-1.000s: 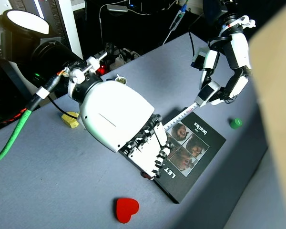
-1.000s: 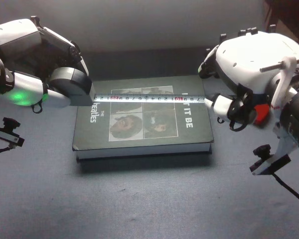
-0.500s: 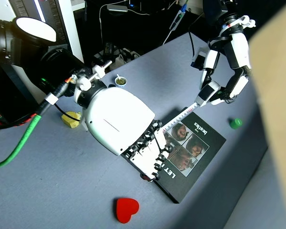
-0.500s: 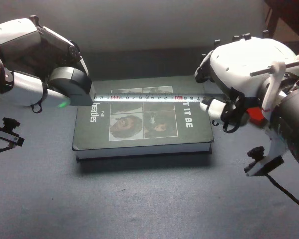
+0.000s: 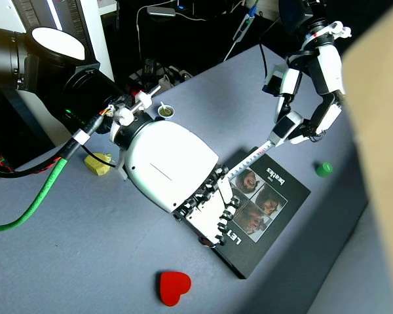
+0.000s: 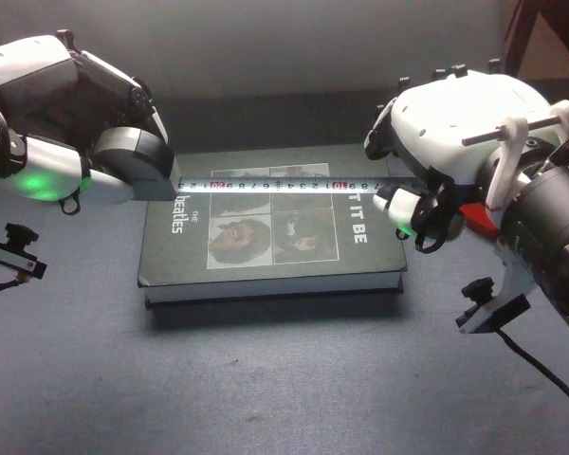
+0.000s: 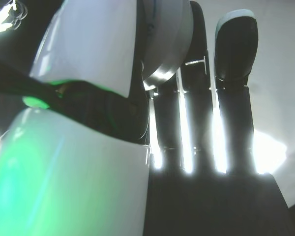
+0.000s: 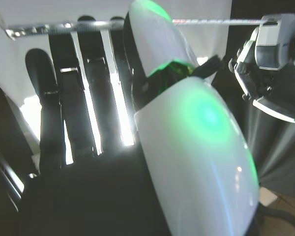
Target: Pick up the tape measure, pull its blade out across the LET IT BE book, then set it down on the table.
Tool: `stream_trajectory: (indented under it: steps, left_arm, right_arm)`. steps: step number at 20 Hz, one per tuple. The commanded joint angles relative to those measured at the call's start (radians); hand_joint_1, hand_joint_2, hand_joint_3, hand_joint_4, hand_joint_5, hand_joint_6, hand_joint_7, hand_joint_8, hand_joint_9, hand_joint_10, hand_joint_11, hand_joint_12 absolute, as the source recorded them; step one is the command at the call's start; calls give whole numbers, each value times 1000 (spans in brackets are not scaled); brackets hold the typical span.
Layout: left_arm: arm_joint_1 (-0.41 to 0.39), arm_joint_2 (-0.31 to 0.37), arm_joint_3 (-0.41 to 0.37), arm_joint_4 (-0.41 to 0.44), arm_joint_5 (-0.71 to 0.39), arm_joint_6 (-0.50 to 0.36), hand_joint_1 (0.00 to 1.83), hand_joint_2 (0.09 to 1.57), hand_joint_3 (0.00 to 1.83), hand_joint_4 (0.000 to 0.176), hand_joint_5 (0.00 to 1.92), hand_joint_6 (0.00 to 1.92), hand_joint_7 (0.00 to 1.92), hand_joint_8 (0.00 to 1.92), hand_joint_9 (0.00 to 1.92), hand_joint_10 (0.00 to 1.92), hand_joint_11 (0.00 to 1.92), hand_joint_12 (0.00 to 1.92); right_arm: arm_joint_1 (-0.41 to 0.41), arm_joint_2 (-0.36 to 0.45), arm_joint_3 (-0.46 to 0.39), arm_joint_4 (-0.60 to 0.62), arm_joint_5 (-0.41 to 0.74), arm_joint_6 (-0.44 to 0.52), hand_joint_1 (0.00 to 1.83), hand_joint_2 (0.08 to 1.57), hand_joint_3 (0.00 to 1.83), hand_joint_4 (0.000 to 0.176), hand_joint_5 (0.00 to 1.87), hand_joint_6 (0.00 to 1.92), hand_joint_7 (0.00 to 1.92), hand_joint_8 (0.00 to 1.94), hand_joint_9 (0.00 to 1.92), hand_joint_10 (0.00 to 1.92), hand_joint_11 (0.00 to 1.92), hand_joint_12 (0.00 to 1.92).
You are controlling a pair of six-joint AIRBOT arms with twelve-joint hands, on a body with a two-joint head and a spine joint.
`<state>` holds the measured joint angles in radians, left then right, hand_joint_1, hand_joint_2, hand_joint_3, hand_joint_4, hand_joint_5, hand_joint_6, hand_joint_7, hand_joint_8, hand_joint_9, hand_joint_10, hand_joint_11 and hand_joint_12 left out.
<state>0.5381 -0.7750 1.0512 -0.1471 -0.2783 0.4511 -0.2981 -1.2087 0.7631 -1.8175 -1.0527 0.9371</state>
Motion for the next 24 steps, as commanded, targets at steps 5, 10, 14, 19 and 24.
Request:
stream_trajectory:
  steps: [5,10,14,19,24]
  left_arm:
    - [-13,1,5,-12,-124,-9,1496,1061,0,0,927,911,1108,576,1114,792,930,1414]
    - [-12,1,6,-13,-124,-9,1496,1061,0,0,927,910,1108,576,1115,791,927,1416]
    - [-13,1,6,-13,-125,-9,1496,1061,0,0,927,910,1108,575,1115,791,928,1416]
    - [-13,1,6,-13,-126,-9,1496,1061,0,0,929,909,1110,574,1120,786,913,1428]
    - [-12,1,8,-14,-128,-9,1496,1061,0,0,928,910,1109,575,1118,788,918,1424]
  right_arm:
    - [13,3,2,-88,-44,-3,995,1192,0,0,797,7,856,5,690,267,315,1244]
    - [15,3,2,-88,-44,-4,1061,1192,34,0,801,1006,920,17,741,288,370,1258]
    - [15,4,2,-88,-44,-4,1193,1155,0,21,883,1180,940,1032,849,691,558,1356]
    - [16,6,2,-88,-44,-4,1184,1171,1,24,840,1192,914,1120,794,786,538,1382]
    - [9,36,-5,-87,-40,6,1183,1176,0,18,828,1196,913,1139,784,814,544,1407]
